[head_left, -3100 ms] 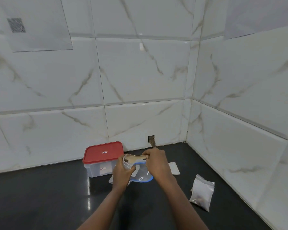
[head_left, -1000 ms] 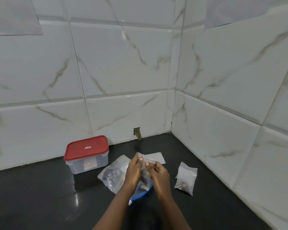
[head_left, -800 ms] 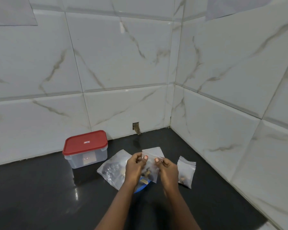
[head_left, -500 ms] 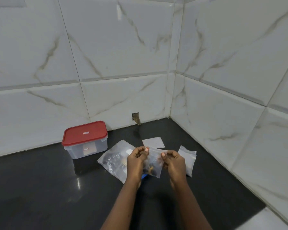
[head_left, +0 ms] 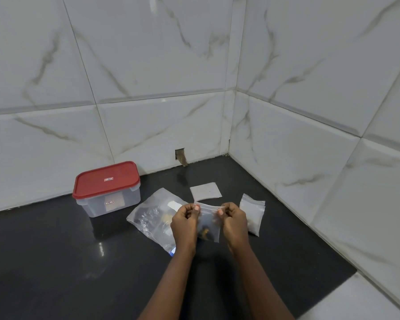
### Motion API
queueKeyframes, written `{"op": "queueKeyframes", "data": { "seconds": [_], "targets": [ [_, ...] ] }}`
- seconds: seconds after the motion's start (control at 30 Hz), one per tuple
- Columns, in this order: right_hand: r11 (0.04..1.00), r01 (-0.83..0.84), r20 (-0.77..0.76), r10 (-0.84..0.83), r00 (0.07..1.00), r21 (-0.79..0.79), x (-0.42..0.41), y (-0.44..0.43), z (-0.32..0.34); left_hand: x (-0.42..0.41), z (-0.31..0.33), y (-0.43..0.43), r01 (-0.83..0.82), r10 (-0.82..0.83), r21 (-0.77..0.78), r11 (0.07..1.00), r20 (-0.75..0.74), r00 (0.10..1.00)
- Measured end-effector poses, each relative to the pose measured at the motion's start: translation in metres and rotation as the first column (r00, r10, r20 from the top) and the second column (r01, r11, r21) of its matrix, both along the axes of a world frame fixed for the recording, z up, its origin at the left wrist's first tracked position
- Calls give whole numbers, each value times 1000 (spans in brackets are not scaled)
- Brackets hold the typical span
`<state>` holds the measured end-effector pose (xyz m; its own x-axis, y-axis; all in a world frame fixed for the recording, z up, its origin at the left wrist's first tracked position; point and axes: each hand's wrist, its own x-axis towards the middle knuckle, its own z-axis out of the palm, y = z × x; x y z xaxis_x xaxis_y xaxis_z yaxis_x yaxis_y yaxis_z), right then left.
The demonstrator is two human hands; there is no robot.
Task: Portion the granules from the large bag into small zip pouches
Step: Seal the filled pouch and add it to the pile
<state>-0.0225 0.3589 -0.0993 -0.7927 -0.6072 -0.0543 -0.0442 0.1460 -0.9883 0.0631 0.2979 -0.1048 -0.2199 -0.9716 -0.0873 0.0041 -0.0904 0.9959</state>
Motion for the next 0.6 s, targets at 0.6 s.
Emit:
{"op": "queueKeyframes", "data": {
  "seconds": [0.6],
  "targets": [
    [996, -45, 117, 54, 992, -75, 4, -5, 10, -1, -5, 2, 119, -116, 29, 992, -77, 990]
  ]
}}
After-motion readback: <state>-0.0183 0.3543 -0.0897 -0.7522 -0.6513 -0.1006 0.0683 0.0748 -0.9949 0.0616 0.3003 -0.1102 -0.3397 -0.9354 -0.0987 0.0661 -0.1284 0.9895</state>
